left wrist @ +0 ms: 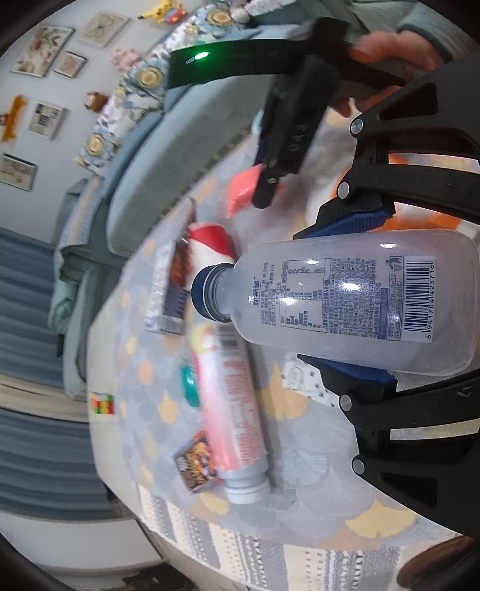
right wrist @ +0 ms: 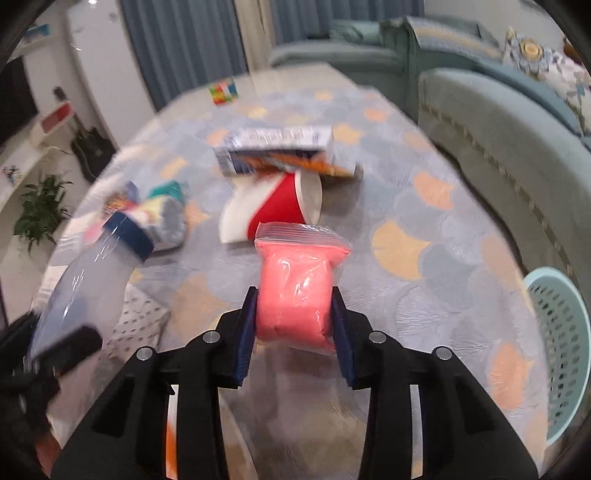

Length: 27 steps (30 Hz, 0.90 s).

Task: Collect trash
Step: 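Carry the bottle and pink bag over the basket and open both tools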

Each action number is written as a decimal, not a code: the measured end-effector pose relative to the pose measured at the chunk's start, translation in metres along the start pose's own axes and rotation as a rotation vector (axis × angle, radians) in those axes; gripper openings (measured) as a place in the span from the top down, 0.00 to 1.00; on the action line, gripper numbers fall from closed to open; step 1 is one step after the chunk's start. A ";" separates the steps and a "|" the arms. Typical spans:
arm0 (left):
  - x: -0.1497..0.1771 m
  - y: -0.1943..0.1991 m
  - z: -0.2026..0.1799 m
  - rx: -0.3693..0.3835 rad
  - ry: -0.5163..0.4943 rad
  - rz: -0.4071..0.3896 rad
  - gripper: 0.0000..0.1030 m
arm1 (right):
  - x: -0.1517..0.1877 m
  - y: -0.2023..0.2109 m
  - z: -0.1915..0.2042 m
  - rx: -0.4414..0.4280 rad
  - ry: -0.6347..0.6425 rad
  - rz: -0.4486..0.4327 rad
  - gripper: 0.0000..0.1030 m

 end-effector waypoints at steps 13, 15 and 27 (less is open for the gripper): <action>-0.056 0.039 -0.102 0.129 -0.078 -0.145 0.48 | -0.007 0.116 -0.062 0.119 -0.013 -0.197 0.67; -0.063 0.038 -0.127 0.155 -0.100 -0.145 0.48 | -0.006 0.135 -0.085 0.156 -0.044 -0.218 0.67; -0.056 -0.029 -0.271 0.282 -0.202 -0.047 0.48 | 0.030 0.199 -0.210 0.344 -0.208 -0.233 0.67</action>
Point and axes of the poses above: each gripper's, at about its wrist camera, not at the fingertips, and y roughly against the way its jaws point, z to its left, x to its underside, the point moved 4 cm from there along -y, roughly the way its jaws point, and after that the axes turned 1 degree about -x, right-handed, at the moved point
